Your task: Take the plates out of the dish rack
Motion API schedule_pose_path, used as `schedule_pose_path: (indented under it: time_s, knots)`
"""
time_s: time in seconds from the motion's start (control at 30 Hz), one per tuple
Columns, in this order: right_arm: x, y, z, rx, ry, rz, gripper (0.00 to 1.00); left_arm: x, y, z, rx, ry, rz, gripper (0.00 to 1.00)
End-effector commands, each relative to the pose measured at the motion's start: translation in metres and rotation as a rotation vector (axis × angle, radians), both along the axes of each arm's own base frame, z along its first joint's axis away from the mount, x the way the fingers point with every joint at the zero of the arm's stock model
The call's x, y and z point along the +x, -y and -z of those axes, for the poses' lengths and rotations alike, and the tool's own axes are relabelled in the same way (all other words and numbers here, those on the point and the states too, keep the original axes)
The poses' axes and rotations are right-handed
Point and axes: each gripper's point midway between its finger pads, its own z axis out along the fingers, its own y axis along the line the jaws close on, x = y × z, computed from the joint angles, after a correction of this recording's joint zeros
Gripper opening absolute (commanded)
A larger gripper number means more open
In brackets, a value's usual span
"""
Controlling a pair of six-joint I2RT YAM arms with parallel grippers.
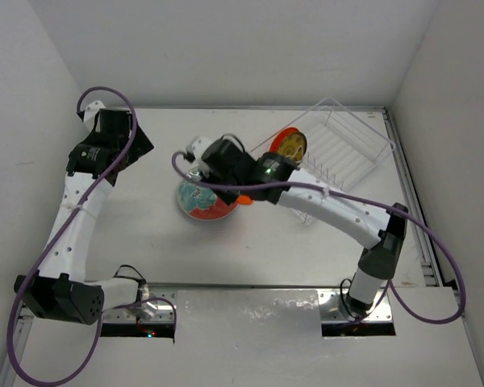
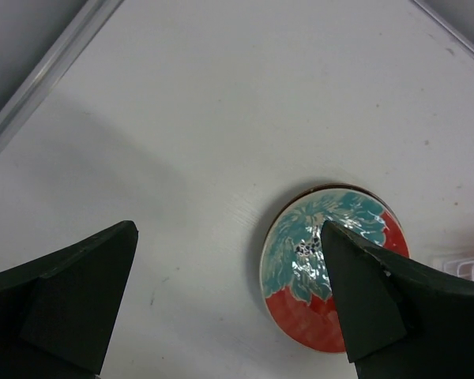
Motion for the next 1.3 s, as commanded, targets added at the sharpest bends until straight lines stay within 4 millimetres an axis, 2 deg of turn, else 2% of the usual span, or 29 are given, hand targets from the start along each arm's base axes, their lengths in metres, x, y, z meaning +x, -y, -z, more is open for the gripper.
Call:
schedule_pose_path:
  time_s: [0.0,0.03,0.07,0.13,0.17,0.23,0.37,0.47,0.5,0.53,0.6,0.63,0.7,0.73,0.8,0.83,0.87,0.9,0.93,1.0,1.03,1.07,1.1,1.13,1.17,1.2,1.27]
  knots:
    - [-0.009,0.056,0.056,-0.244,-0.034,0.182,0.0,-0.007,-0.014,-0.002,0.054,-0.006,-0.074,0.98]
    - [-0.016,0.061,0.064,-0.24,-0.047,0.192,0.0,-0.01,-0.017,0.002,0.064,-0.022,-0.081,0.99]
    - [-0.026,0.066,0.092,-0.249,-0.088,0.217,0.0,-0.012,-0.018,0.002,0.069,-0.024,-0.084,0.99]
    - [-0.042,0.067,0.11,-0.243,-0.121,0.211,0.0,-0.015,-0.019,0.008,0.077,-0.036,-0.087,1.0]
    - [-0.049,0.073,0.13,-0.269,-0.144,0.219,0.0,-0.017,-0.019,0.009,0.073,-0.035,-0.084,1.0]
    - [-0.057,0.078,0.155,-0.282,-0.179,0.22,0.0,-0.019,-0.018,0.015,0.07,-0.043,-0.081,1.0]
    - [-0.069,0.074,0.19,-0.256,-0.24,0.193,0.0,-0.019,-0.016,0.021,0.061,-0.049,-0.072,1.0]
    - [-0.072,0.061,0.196,-0.216,-0.278,0.185,0.04,-0.018,-0.017,0.02,0.068,-0.048,-0.074,1.0]
    - [-0.072,0.058,0.194,-0.203,-0.28,0.18,0.26,-0.019,-0.018,0.018,0.072,-0.045,-0.075,1.0]
    - [-0.071,0.053,0.187,-0.181,-0.283,0.185,0.4,-0.019,-0.02,0.017,0.079,-0.045,-0.081,1.0]
    - [-0.073,0.042,0.168,-0.122,-0.292,0.16,0.59,-0.019,-0.021,0.014,0.086,-0.04,-0.082,1.0]
    - [-0.068,0.033,0.151,-0.07,-0.287,0.16,0.75,-0.02,-0.022,0.014,0.092,-0.042,-0.085,1.0]
    - [-0.061,0.028,0.125,0.009,-0.314,0.163,0.82,-0.02,-0.022,0.014,0.097,-0.043,-0.082,1.0]
    - [-0.052,0.024,0.103,0.052,-0.314,0.179,0.88,-0.02,-0.022,0.015,0.099,-0.047,-0.081,1.0]
    - [-0.028,0.035,0.086,0.103,-0.338,0.285,0.88,-0.019,-0.022,0.016,0.101,-0.052,-0.073,1.0]
    - [0.008,0.057,0.073,0.183,-0.376,0.432,0.87,-0.018,-0.021,0.017,0.099,-0.055,-0.067,1.0]
    - [0.03,0.072,0.07,0.227,-0.389,0.529,0.86,-0.017,-0.017,0.017,0.091,-0.056,-0.041,1.0]
    - [0.069,0.108,0.071,0.273,-0.391,0.683,0.84,-0.013,-0.013,0.018,0.082,-0.047,-0.017,1.0]
    - [0.092,0.122,0.063,0.325,-0.375,0.769,0.82,-0.01,-0.009,0.019,0.07,-0.044,0.011,1.0]
    - [0.127,0.149,0.061,0.421,-0.395,0.941,0.77,-0.002,0.007,0.022,0.033,-0.036,0.108,1.0]
    - [0.155,0.173,0.064,0.473,-0.384,1.072,0.73,0.0,0.018,0.023,0.002,-0.031,0.162,1.0]
    - [0.168,0.182,0.066,0.508,-0.386,1.114,0.68,0.003,0.021,0.024,0.002,-0.027,0.193,0.99]
    - [0.189,0.197,0.059,0.572,-0.377,1.159,0.66,0.004,0.024,0.027,-0.001,-0.034,0.208,0.99]
    - [0.2,0.195,0.073,0.597,-0.432,1.186,0.64,0.005,0.028,0.029,-0.011,-0.037,0.231,0.99]
    - [0.209,0.201,0.073,0.613,-0.435,1.211,0.62,0.005,0.029,0.031,-0.005,-0.043,0.247,0.99]
    - [0.222,0.207,0.064,0.65,-0.419,1.231,0.62,0.005,0.029,0.036,-0.002,-0.055,0.252,0.99]
    - [0.234,0.21,0.069,0.667,-0.419,1.251,0.6,0.004,0.029,0.042,0.005,-0.068,0.266,0.99]
